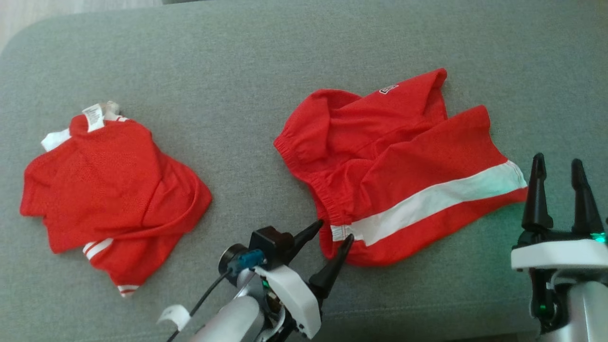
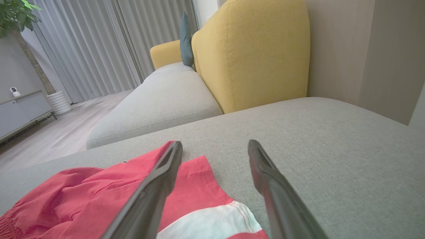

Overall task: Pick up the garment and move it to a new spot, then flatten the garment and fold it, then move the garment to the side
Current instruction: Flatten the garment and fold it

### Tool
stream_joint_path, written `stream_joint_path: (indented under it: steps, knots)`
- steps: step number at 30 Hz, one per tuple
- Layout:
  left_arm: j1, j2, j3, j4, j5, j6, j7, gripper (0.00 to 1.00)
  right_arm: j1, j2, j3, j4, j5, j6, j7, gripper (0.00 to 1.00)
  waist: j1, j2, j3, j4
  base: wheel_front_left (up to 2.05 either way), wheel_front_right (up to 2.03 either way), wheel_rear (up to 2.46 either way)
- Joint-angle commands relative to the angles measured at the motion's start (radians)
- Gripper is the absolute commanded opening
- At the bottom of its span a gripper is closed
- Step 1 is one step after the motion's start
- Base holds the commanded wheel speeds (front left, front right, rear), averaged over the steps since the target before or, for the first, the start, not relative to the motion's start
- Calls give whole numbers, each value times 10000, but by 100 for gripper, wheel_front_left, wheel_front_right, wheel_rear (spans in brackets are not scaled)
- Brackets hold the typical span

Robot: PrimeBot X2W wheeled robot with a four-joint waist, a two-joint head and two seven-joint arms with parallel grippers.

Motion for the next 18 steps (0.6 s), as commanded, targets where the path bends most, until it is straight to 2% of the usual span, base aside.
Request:
stream_joint_path:
  steps: [1,2,3,4,11,18]
  knots:
    - [-426,-21,141,-221,-165,-19,26,100,-312,-68,279,-257,44,39,-106,100,0,-1,53,-58,0,0,0]
    - [-469,-21,107,-191,-194,-27,41,72,-318,-68,288,-242,40,39,-117,100,0,-1,69,-79,0,0,0]
    - [-502,-21,87,-163,-216,-30,35,28,-326,-68,295,-223,35,39,-126,100,0,-1,78,-99,0,0,0]
    - [-527,-21,71,-141,-237,-31,15,0,-332,-68,291,-194,25,39,-131,100,0,-1,80,-119,0,0,0]
    - [-649,-11,358,-268,-196,323,-505,0,-409,-68,-2,166,-162,39,139,100,0,-1,-2,-126,0,0,0]
    - [-718,117,837,-688,216,828,-834,0,-631,-68,-301,785,-263,39,1075,100,0,-1,-13,92,0,0,0]
